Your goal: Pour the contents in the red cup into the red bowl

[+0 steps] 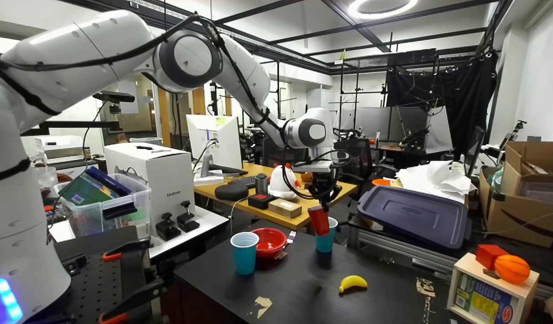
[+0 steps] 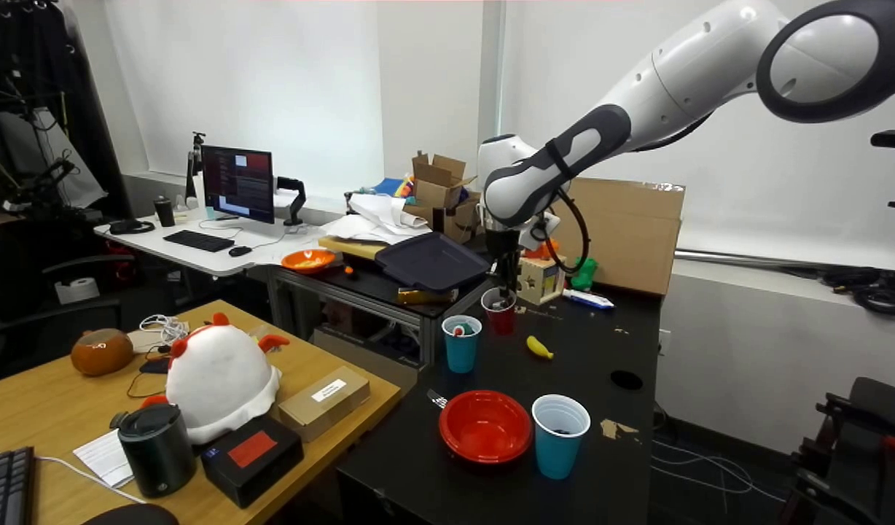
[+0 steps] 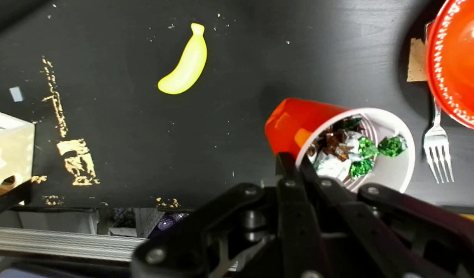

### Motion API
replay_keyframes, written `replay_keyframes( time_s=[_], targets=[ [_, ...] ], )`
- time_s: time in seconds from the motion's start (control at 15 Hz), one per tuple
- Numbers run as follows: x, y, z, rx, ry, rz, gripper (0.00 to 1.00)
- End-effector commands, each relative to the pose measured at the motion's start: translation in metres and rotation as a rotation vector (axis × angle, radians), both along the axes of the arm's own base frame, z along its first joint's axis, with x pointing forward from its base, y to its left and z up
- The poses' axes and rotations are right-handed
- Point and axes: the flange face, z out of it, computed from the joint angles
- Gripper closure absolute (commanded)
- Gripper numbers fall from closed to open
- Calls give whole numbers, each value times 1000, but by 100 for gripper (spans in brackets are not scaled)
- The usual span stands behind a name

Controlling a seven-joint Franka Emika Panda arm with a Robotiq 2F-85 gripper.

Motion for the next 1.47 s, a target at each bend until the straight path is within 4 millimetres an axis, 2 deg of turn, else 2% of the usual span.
replay_keyframes(
  time_s=[0.0,0.27,0.53,0.73,1.2,1.4],
  targets=[
    [-27,25,25,-65,20,8,99],
    [-44,51,32,-90,42,35,99],
    [-56,66,43,-140,35,42,99],
    [-65,78,43,-204,29,20,99],
    [-105,136,5,-272,96,25,99],
    [-114,155,-9,-327,92,42,99]
  ],
)
